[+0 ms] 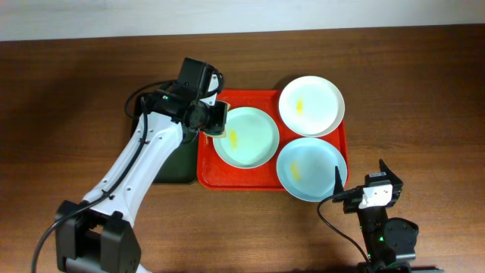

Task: Clean dirty plates on tray and stack at the side
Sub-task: 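Carry the sponge with the left gripper over the pale green plate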

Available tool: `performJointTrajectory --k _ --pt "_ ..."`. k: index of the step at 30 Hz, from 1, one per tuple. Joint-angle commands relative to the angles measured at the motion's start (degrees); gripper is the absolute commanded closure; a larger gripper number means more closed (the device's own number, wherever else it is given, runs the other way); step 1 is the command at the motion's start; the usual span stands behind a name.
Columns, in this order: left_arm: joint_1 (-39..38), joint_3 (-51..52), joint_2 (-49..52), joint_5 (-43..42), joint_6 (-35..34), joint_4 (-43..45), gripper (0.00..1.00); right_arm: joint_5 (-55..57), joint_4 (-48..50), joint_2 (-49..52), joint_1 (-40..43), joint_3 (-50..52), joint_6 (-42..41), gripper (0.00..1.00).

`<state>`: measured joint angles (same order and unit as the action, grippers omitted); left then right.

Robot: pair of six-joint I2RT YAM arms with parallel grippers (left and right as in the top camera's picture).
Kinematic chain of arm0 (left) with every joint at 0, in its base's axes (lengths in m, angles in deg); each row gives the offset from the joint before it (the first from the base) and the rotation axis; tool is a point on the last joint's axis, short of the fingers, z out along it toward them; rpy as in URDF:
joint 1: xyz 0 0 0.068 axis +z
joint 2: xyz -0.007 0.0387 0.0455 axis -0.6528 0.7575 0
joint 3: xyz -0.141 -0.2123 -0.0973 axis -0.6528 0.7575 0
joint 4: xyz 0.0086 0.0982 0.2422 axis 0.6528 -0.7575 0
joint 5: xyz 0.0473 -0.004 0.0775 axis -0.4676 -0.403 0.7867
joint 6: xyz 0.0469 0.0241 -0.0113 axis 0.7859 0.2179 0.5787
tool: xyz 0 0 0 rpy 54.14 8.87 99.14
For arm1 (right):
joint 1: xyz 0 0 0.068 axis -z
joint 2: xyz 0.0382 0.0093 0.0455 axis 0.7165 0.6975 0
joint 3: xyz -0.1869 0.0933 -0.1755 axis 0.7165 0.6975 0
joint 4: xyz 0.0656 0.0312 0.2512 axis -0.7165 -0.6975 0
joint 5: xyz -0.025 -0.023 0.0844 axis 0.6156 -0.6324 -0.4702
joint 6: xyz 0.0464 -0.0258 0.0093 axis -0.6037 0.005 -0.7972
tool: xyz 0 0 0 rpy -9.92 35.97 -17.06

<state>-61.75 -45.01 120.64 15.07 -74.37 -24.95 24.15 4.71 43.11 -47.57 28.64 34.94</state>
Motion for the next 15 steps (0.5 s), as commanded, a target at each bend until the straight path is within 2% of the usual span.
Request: performJointTrajectory --k 1,15 --pt "0.2 -1.3 0.4 1.7 -0.8 1.8 1.00 0.9 -0.3 0.0 0.3 0.3 0.2 0.02" --pt "0.2 -1.3 0.4 2.3 -0.8 2.4 1.00 0.9 -0.3 0.0 0.3 0.3 0.2 0.01"
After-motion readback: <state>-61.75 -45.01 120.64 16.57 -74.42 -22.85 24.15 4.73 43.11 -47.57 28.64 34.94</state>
